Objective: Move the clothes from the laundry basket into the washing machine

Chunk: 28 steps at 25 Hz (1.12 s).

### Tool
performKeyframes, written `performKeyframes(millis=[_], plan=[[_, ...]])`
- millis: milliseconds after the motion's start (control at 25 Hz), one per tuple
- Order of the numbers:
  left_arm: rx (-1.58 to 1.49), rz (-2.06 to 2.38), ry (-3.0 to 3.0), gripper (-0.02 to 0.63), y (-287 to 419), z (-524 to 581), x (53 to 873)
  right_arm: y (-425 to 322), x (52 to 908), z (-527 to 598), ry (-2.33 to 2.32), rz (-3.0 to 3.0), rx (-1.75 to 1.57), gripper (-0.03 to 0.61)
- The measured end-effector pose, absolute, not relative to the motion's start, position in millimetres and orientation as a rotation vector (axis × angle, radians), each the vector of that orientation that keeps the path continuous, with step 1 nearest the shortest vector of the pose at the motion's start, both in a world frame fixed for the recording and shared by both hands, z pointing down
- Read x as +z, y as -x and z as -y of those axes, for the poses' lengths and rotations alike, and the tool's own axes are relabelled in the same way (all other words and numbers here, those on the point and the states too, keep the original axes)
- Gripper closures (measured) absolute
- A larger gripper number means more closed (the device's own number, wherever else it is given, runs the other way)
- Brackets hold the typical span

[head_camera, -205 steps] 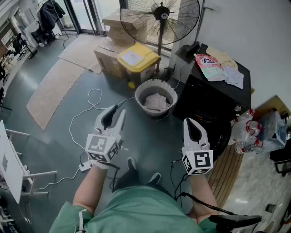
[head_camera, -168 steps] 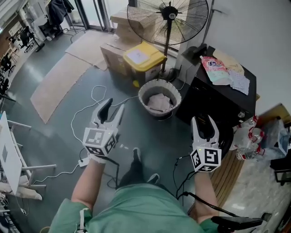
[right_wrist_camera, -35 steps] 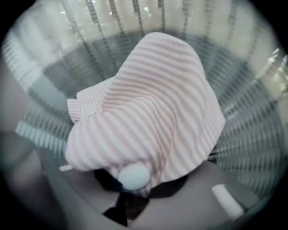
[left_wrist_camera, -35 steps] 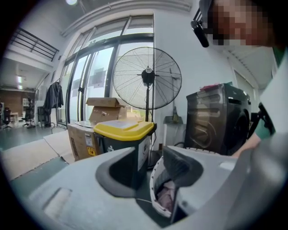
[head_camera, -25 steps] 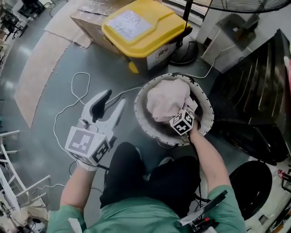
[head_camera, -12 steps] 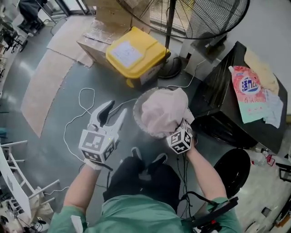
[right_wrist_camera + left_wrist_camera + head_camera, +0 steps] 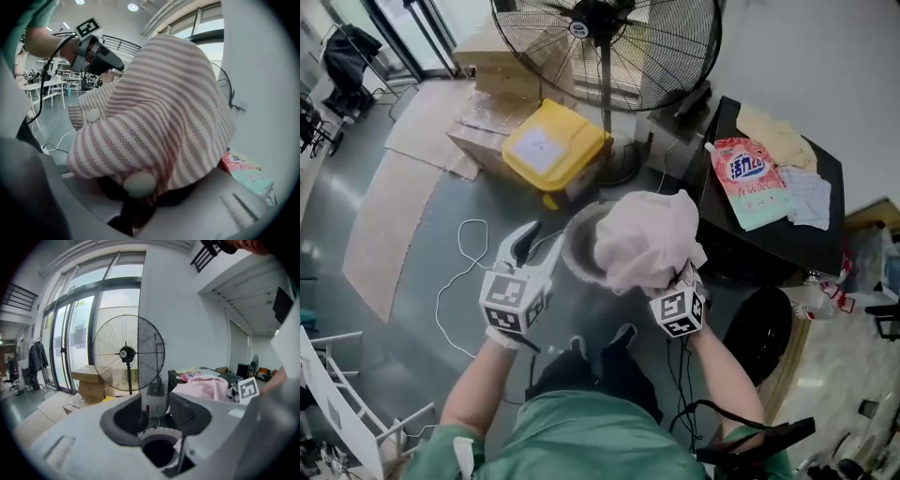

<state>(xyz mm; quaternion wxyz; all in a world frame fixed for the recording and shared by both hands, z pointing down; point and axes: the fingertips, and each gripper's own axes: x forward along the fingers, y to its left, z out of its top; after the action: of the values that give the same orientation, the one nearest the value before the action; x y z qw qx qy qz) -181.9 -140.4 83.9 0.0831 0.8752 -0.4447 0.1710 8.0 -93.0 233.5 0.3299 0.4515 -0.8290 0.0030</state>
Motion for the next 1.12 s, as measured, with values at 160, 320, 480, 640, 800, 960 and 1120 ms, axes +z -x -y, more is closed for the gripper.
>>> performKeyframes(millis=[160,320,480,640,800,960,1120], plan=[[0.46,1.22,-2.697,0.427,162.1,132.0,65.2,-30.9,185.9,69.2,-1.35,2.12,0.021,0.499],[0.422,1.128,-2.764,0.428,151.9,123.4,54.5,-50.0,154.5,43.3,-1.503,2.045,0.023,0.499],[0.408,1.025,-2.834,0.428,142.6,106.2,48.5,-64.5,133.6,8.8,-1.634,1.965,0.067,0.499],[0.38,0.918,-2.885,0.428,135.0,93.4,37.7,-78.3,115.7,-28.2,-1.773,1.876,0.113,0.499],[0.349,0.873,-2.902,0.428,139.9,87.2,31.7,-84.1,110.7,-58.0,-1.858,1.817,0.159,0.499],[0.323,0.81,-2.919,0.428,127.6,77.9,31.5,-101.3,110.7,-102.1,-1.942,1.73,0.203,0.499],[0.321,0.778,-2.932,0.428,112.2,70.9,27.3,-124.6,117.8,-141.0,-2.018,1.664,0.26,0.499]])
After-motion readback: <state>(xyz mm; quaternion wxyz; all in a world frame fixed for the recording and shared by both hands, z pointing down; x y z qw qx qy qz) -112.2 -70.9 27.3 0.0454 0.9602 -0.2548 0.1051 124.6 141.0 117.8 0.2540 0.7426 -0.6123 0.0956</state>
